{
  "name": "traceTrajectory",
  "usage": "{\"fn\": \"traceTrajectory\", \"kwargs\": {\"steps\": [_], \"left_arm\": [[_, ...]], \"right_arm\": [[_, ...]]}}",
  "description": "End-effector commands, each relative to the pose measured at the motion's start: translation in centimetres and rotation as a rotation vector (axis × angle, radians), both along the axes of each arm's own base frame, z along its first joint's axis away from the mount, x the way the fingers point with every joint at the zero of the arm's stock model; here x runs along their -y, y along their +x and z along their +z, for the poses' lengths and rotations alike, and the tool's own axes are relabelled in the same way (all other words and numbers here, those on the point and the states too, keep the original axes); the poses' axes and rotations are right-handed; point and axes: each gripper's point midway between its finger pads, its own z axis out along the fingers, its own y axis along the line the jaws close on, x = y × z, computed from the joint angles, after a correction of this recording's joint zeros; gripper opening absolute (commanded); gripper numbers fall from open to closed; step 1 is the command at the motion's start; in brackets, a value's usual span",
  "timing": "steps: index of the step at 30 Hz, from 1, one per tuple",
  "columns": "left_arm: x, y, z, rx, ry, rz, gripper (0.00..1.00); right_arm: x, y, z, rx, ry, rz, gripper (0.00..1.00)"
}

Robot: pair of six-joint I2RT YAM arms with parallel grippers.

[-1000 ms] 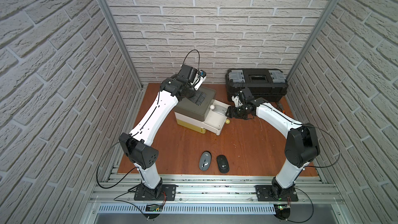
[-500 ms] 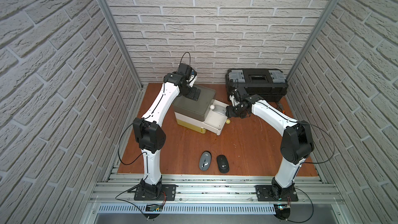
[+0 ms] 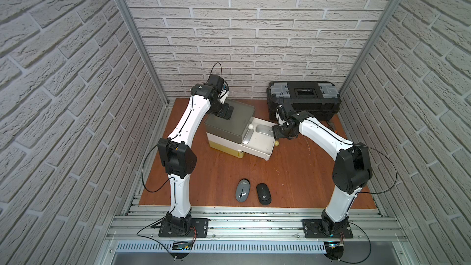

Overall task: Take the mice out of the drawer
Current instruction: Open the drawer in the storage box.

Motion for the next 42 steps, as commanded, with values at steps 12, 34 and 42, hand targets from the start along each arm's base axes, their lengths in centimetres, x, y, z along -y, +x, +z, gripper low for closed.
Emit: {"fn": "traceTrajectory", "kwargs": {"steps": [12, 34, 42], "left_arm": [[-3.5, -0.4, 3.0, 0.108, 0.199, -0.006, 0.98], [19.8, -9.8, -0.1, 0.210, 0.020, -1.038, 0.97], [22.8, -8.2, -4.4, 0.151, -0.011, -1.104, 0.96]], "right_arm": [[1.8, -0.9, 3.9, 0.110, 0.049, -0.007, 0.68], [8.7, -3.0, 8.1, 0.331, 0.193, -0.237, 0.68], [8.9, -3.2, 6.6, 0.292, 0.222, -0.238, 0.68]]}}
